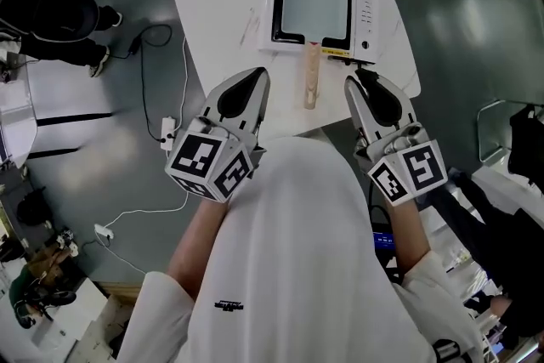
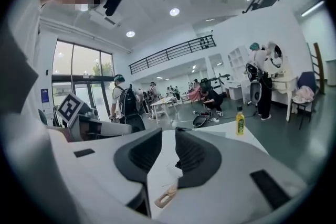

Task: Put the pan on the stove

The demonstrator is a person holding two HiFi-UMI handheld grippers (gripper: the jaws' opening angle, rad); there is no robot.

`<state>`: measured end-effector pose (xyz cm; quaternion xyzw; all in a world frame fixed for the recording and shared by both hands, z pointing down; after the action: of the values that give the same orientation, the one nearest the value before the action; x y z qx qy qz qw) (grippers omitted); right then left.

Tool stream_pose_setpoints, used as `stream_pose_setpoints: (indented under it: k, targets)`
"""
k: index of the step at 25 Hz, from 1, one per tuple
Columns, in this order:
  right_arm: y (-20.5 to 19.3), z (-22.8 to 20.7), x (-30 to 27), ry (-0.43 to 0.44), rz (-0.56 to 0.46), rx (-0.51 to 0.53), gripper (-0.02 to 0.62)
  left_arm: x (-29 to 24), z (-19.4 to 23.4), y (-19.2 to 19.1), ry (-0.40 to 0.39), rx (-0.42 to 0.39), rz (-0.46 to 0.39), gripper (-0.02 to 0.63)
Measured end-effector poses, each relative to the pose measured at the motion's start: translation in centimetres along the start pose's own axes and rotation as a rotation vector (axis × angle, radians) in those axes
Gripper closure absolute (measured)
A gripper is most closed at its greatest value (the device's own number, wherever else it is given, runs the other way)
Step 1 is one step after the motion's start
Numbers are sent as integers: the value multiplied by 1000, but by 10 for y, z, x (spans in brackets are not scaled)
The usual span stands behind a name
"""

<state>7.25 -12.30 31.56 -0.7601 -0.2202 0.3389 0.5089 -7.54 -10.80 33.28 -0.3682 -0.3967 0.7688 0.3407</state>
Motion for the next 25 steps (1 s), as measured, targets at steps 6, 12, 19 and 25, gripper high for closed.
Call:
stream_pose_setpoints:
  k: [6, 12, 19, 25]
  targets:
    - [-4, 5, 8, -6, 12, 62, 516, 12, -3, 7, 2, -18, -25, 606]
    - [-9, 5, 13, -26, 34, 98, 558, 17, -17, 3, -46, -44, -18, 606]
    - [-10, 15, 15, 5, 51, 126, 591, 20, -24, -5, -61, -27, -6, 606]
    - [-3, 11, 20, -11, 40, 142, 592, 17, -35, -6, -81, -31, 13, 606]
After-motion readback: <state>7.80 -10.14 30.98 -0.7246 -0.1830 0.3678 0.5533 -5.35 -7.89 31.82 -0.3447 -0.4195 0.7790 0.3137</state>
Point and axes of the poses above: the fingertips, and each gripper's own axes: x backward along the fingers, z to its left, y out of its top, the point moved 1 cm from there along x, backward along the fingers, and after that the axes turned 2 degrees about -y, right-handed, at the moved point
